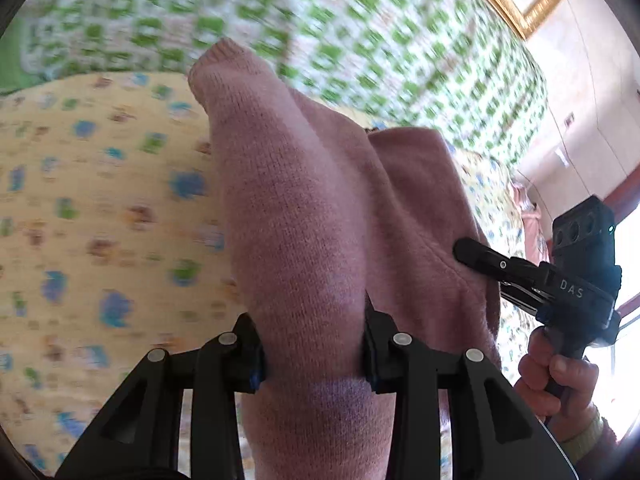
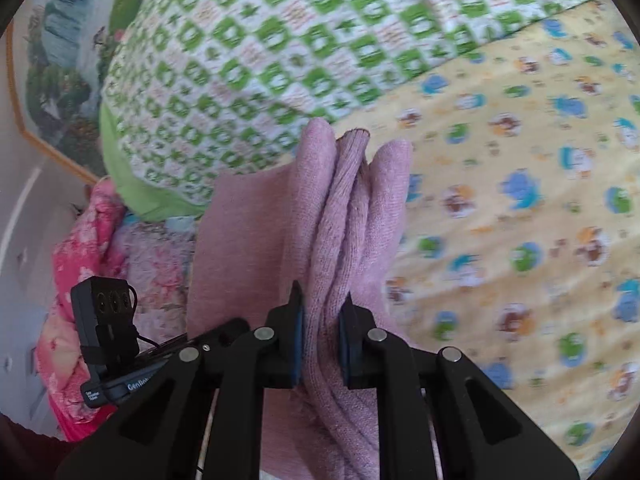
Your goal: Fold small clothes
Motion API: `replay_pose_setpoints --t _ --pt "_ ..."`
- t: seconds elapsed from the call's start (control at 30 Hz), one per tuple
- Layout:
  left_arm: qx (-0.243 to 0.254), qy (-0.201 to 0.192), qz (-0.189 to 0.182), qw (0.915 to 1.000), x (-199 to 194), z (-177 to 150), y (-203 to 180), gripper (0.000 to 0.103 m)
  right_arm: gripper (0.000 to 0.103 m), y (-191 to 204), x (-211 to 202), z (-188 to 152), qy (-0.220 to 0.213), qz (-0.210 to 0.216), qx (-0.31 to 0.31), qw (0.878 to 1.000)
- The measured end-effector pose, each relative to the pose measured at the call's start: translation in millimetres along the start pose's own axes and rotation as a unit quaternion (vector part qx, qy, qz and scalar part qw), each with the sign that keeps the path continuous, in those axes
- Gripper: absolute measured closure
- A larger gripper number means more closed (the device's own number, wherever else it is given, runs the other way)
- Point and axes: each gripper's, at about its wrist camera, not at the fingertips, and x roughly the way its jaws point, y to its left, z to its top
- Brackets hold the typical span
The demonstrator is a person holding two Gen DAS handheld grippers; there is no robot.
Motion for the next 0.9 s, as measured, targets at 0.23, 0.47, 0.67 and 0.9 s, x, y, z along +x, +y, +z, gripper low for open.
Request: replay_pose_setpoints --t 0.23,0.47,0.67,0.9 --pt "-0.020 -0.021 0.031 0.9991 -41 4 57 0.067 0.089 31 44 0 0.020 0.046 -0.020 0.999" --pt "-0.031 -0.007 0.039 0.9987 -30 -14 92 0.067 0.089 20 77 -12 0.048 0.035 -0.012 0.998" --pt "-0.018 0.021 0.050 0.9984 2 -31 103 0.064 0.089 -17 94 -23 0.071 -0.006 0.010 0.997" --pt "-0.046 0.025 0.046 0.9976 14 -38 128 0.055 0.089 -26 110 -25 0.080 -0.024 0.006 0.997"
